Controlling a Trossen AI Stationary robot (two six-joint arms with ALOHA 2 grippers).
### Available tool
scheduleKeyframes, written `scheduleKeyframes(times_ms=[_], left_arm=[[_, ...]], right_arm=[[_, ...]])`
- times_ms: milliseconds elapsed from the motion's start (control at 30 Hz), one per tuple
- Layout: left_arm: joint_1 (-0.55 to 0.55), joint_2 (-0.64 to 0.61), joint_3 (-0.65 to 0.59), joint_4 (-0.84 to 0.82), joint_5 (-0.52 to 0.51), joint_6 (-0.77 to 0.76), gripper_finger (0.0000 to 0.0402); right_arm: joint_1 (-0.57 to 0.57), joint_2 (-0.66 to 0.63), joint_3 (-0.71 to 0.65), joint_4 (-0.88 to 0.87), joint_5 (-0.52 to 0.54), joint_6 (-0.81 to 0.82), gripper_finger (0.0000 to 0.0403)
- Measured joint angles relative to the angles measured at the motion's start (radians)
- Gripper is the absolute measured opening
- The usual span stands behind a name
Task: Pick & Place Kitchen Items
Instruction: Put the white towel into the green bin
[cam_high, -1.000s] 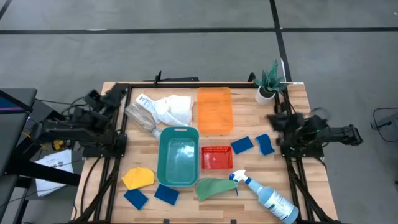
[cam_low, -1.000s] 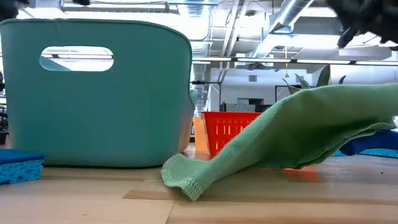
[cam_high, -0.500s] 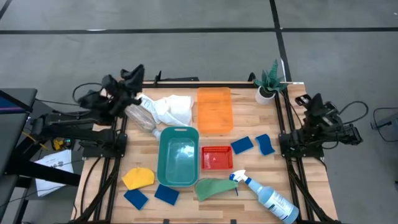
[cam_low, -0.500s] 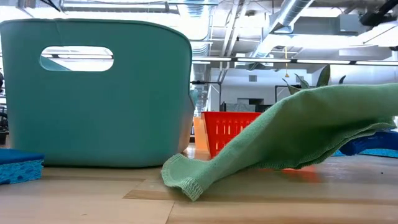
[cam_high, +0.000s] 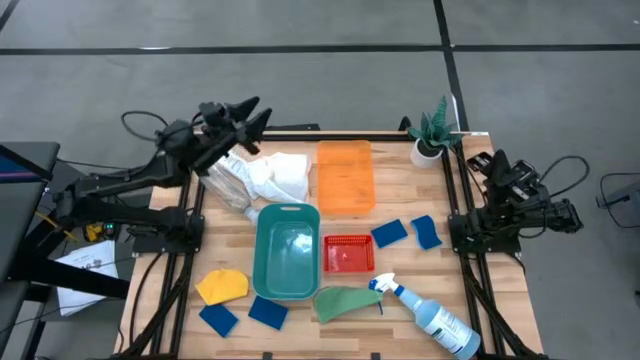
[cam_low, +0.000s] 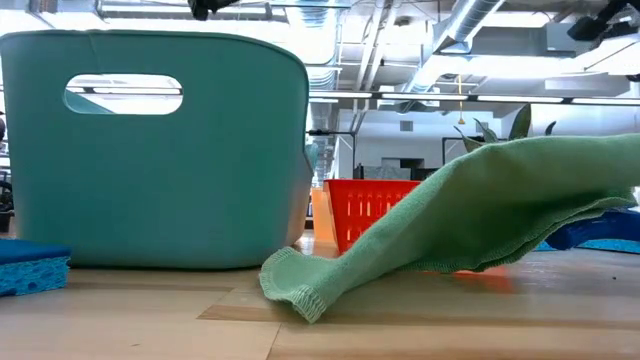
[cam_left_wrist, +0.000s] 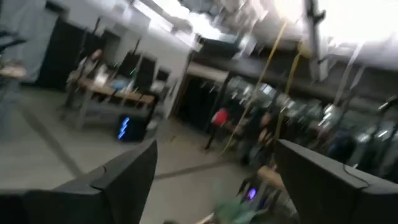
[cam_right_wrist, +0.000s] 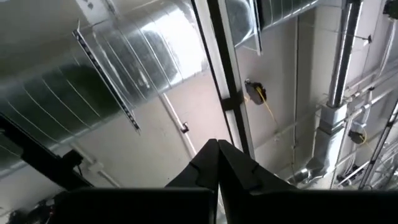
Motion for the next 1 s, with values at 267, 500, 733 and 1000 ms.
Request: scheduleKeyframes(times_ms=[267,500,733,1000], left_arm=[[0.066,0.122,0.236,-0.432,0.006,-0.002,0.0342],[0.100,0.232,0.368,-0.633,0.090,0.012,0.0354],[0.123,0.368,0.409,-0.810,0.082,0.015,0.0363],[0.151,0.553,0.409,-0.963,0.073,-0.005,0.0365]], right_arm=[[0.000,0.047,0.254,-0.439,0.003,-0.002,0.0127],[0.000,0.198,0.457,-0.668,0.004,-0.002,0.0276],[0.004,0.330,0.589,-0.778,0.004,-0.011,0.0328],[0.004,0.353,0.636,-0.817,0.003,-0.013,0.0325]])
